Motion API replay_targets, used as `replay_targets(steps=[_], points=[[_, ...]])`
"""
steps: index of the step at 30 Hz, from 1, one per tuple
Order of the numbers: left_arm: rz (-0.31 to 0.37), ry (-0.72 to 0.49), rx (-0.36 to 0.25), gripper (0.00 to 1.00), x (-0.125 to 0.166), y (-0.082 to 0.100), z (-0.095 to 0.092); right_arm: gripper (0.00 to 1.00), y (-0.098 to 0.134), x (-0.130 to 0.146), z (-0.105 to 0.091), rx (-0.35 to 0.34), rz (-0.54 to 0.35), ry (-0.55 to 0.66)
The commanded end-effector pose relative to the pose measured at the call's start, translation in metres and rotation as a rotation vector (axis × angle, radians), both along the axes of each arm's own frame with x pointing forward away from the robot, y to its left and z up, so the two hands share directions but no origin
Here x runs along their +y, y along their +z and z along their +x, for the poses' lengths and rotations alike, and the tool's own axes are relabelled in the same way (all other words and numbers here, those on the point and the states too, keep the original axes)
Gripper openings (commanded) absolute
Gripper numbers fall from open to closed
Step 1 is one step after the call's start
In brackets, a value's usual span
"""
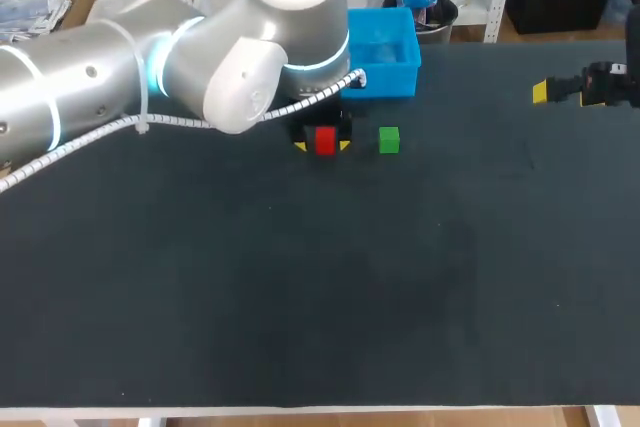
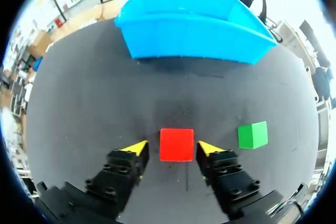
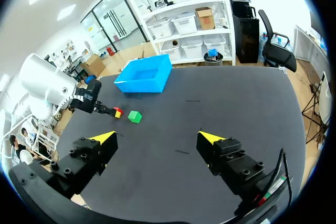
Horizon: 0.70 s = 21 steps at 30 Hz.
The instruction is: Use the left arm to pick the red cube and place it into the blue plastic box first, then use the right arm to grasp the green cube and put it into the same blue plastic box after the first action is fully finished.
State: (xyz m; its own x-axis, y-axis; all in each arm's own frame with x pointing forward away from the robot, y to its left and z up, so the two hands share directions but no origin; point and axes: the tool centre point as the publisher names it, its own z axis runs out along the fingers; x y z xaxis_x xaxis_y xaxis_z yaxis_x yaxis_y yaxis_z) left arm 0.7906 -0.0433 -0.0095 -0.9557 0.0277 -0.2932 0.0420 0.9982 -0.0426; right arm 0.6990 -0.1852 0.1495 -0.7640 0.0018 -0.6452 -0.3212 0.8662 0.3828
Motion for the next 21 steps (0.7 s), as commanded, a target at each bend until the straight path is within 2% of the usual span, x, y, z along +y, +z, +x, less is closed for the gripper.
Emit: replay_targets(steps=[1,8,14,21], points=[[-0.001,-0.003,-0.002,0.00,-0.003,-0.002,0.001,1.00,0.000,0.000,0.001,0.001,-0.002,-0.001],[-0.002,-0.027,-0.011,0.00,-0.006,-0.003,-0.003,1.00,0.000,0.000,0.001,0.001,-0.002,-0.001],[-0.008,-0.042,-0.040,0.00,-0.004,0.009,-0.004,1.00,0.000,0.000,0.001,0.001,-0.002,-0.001],[-0.033,-0.067,-0.111,0.00,0.002,0.049,0.000,1.00,0.000,0.000,0.001,0.001,-0.002,-0.001]])
